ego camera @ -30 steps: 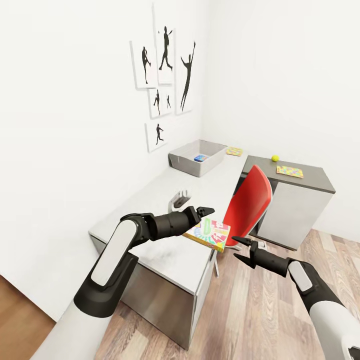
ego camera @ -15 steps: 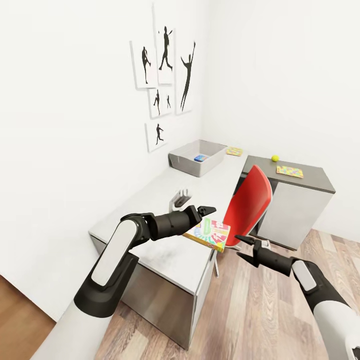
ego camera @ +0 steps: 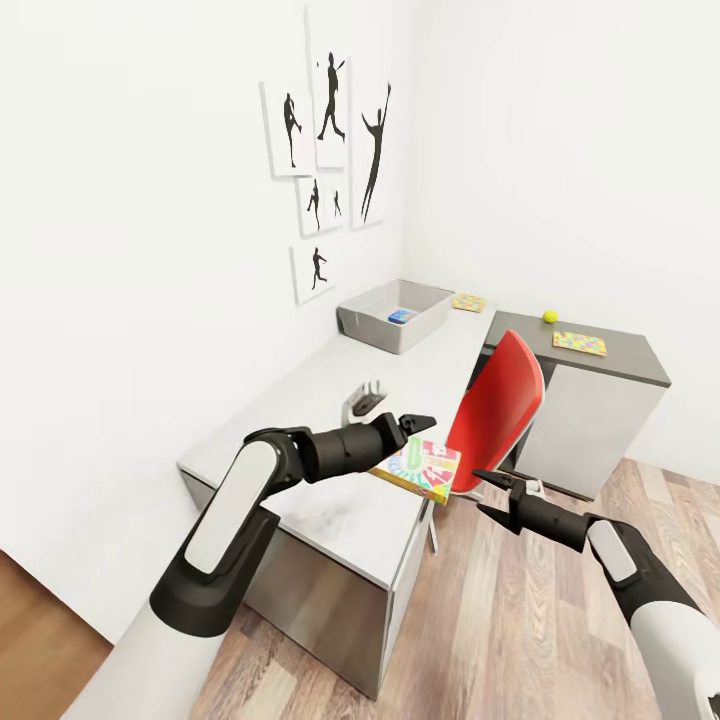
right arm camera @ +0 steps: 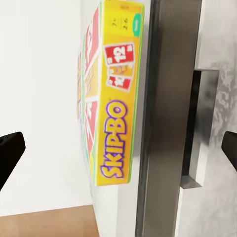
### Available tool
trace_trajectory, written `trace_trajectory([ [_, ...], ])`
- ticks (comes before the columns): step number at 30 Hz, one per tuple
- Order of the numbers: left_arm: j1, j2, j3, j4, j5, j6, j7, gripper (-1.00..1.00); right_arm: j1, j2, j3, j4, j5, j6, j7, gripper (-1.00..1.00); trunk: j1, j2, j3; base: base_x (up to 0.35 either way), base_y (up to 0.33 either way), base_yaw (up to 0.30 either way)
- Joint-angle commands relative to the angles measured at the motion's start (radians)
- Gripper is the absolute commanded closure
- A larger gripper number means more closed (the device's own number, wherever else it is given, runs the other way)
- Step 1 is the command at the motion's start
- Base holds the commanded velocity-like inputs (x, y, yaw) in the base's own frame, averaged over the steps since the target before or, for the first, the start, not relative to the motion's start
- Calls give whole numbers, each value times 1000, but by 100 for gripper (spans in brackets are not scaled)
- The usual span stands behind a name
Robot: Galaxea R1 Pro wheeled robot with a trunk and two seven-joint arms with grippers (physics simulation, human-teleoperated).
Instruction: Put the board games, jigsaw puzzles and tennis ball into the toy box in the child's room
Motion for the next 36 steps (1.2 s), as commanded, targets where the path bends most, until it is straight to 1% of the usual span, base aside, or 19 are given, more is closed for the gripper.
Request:
trace_trajectory([
  [1,-1,0,-2,-1,10,0,10,-100,-1,0,-3,0,5,4,5,-100,0,-1,-1,0,0,0],
  [15,-1,0,-8,-1,10,-1,10,-100,-1,-6,-3,0,4,4,5,-100,0,-1,-1,0,0,6],
  [26,-1,0,-9,-1,10,-1,10,-100,-1,-7,-3,1,4,4,4,-100,0,-1,-1,0,0,131],
  [36,-1,0,-9,-1,10,-1,10,-100,-1,-7,-4,4,4,4,2,-100,0,-1,-1,0,0,55],
])
